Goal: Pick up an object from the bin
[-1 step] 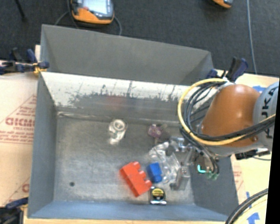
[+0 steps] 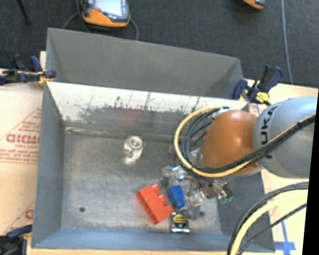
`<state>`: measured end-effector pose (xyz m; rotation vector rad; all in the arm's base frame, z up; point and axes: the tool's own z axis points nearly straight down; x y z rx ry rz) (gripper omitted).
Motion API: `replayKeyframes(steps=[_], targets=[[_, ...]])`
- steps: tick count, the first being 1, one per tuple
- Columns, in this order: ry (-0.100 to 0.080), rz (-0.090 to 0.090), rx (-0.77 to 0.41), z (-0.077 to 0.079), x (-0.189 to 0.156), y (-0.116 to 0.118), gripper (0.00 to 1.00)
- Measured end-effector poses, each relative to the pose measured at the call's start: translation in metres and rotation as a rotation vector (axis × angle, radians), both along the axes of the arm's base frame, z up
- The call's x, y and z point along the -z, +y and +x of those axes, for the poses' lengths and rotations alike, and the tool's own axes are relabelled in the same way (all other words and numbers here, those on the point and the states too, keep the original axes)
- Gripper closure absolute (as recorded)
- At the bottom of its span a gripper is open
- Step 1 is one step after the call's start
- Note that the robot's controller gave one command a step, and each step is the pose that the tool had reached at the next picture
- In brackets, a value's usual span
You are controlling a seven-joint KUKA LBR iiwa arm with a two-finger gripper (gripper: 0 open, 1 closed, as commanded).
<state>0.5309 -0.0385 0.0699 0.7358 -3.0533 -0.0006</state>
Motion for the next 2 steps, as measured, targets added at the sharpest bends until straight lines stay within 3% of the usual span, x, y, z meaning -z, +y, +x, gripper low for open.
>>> replayKeyframes(steps=[1,2], targets=[[-0.004,-0.001,0.000,0.001,-0.002,-0.001,1.00],[-0.009,-0.003,-0.406,-0.010,-0.145,-0.024,1.00]])
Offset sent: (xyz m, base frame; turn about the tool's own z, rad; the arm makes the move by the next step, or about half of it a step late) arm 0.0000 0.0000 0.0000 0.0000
